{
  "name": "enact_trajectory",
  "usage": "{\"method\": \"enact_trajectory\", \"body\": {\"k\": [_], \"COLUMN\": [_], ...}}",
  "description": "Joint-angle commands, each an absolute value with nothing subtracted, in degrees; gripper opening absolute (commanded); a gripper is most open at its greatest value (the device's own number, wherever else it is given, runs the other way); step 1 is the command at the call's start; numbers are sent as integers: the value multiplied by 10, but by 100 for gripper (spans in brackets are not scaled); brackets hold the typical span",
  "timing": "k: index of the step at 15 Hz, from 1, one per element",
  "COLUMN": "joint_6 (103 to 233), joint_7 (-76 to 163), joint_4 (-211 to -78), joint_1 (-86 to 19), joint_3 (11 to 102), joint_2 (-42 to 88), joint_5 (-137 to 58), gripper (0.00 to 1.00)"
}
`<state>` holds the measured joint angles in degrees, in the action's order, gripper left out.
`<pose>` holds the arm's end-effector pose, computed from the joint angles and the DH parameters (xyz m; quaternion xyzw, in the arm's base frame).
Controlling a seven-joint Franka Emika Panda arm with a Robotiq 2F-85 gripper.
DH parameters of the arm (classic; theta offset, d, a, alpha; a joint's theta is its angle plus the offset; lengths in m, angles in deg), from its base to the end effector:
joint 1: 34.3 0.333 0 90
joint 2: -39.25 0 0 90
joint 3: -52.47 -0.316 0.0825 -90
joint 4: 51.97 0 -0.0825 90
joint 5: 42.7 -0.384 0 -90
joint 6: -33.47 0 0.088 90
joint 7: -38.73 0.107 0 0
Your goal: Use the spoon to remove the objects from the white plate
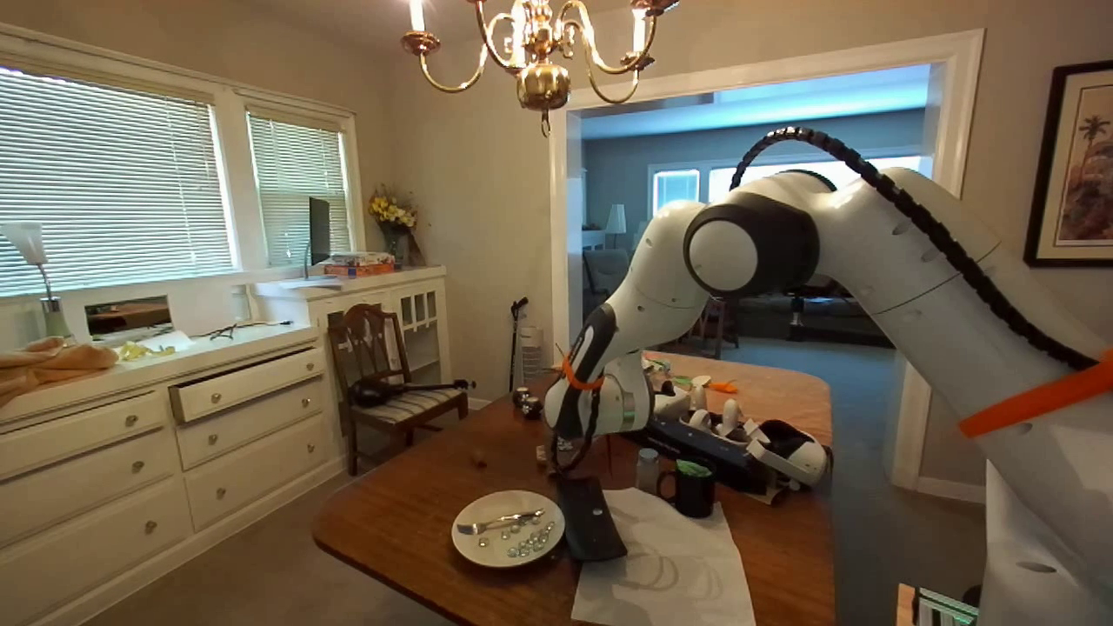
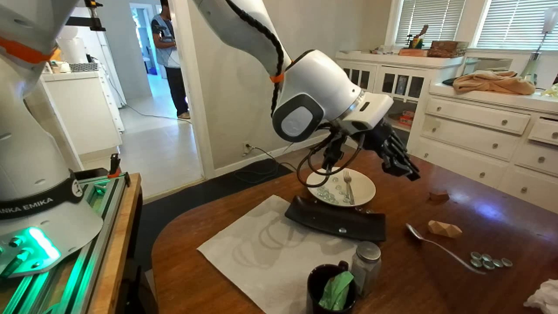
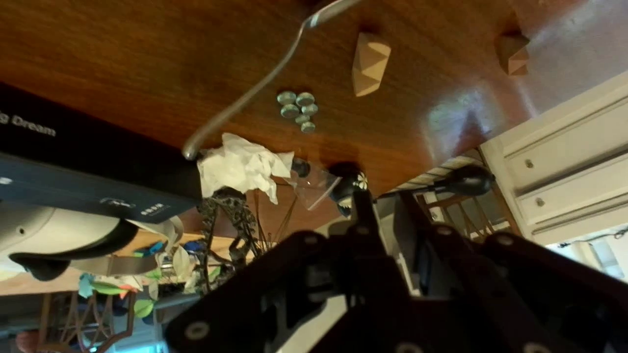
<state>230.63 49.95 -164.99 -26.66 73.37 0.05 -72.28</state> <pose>0.6241 -0.1780 0.2407 0.8348 -0.3594 0.4120 0.0645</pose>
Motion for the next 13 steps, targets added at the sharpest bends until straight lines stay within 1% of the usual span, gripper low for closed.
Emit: {"method": "enact_trajectory", "body": {"k": [1, 4, 5, 6, 10, 11, 12, 13], "joint_6": [2168, 2041, 2006, 1965, 1814, 1774, 1835, 1805], "joint_7": [516, 510, 546, 533, 471, 455, 496, 480], "joint_4": [-1642, -1617, -1609, -1592, -1527, -1506, -1532, -1519], "joint_1": [-223, -251, -285, -311, -410, -429, -410, -425], "joint_3": [788, 768, 741, 719, 623, 606, 623, 610], "joint_2": [11, 25, 36, 47, 72, 67, 67, 71], "joint_5": [-772, -745, -685, -664, -618, -617, -610, -613], "gripper": [5, 5, 5, 5, 5, 44, 20, 28]}}
